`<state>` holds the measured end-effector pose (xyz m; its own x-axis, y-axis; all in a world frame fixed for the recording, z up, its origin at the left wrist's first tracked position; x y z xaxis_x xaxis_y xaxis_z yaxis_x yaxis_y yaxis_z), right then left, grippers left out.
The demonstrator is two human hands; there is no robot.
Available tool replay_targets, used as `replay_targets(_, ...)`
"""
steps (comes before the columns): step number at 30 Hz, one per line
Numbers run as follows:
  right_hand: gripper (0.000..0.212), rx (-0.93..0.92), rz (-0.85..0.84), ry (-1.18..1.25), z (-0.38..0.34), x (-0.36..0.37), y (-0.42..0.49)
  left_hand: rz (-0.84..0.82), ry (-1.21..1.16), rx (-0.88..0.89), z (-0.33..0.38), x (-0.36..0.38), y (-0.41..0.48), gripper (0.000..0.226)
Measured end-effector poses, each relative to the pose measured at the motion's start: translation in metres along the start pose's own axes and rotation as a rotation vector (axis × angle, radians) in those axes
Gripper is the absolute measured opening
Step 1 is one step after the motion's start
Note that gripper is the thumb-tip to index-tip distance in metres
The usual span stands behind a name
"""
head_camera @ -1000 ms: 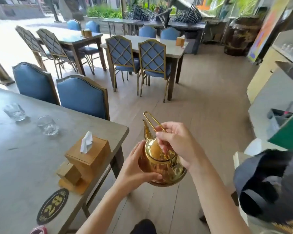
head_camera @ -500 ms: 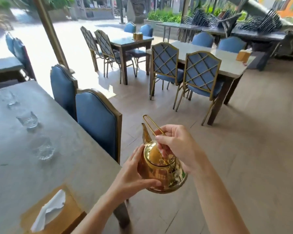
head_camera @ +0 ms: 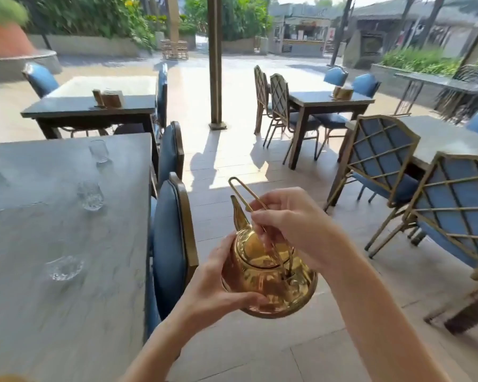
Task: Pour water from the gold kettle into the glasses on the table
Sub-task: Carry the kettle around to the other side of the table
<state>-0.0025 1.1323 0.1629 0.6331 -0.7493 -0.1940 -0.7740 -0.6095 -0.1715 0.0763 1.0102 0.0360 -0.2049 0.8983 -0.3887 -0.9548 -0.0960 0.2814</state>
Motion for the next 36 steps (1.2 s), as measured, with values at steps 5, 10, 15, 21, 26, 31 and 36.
replay_targets(5,0.011,-0.118,-0.205,-0.038,-0.051,-0.024,0.086,0.199,0.086,-0.034,0.008,-0.027,0.073,0.100)
replay_targets(10,0.013,-0.217,-0.425,-0.008,-0.097,-0.003,0.176,0.413,0.195,-0.086,0.001,-0.086,0.120,0.092)
replay_targets(15,0.008,-0.244,-0.633,0.007,-0.119,0.049,0.261,0.621,0.269,-0.162,-0.026,-0.143,0.138,0.077)
replay_targets(21,0.008,-0.214,-0.818,-0.033,-0.135,0.122,0.342,0.862,0.331,-0.333,-0.078,-0.194,0.149,0.110)
replay_targets(26,0.010,-0.158,-0.982,-0.102,-0.132,0.191,0.380,1.011,0.275,-0.518,-0.118,-0.225,0.141,0.119)
replay_targets(31,0.014,-0.189,-1.148,-0.280,-0.108,0.251,0.416,1.134,0.188,-0.710,-0.156,-0.237,0.132,0.122)
replay_targets(36,0.015,-0.276,-1.336,-0.431,-0.087,0.297,0.444,1.315,0.192,-0.910,-0.189,-0.235,0.138,0.130)
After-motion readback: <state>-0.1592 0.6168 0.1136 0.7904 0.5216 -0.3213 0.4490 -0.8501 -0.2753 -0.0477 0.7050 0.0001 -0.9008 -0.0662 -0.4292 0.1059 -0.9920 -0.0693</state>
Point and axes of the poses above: each hand's wrist, its own y-axis towards the middle knuckle, its own x-axis out of the palm, z = x × y, the point moved 2 cm from there along y, towards the middle knuckle, and after that the axes turned 9 degrees about x, right-handed, at the moved point
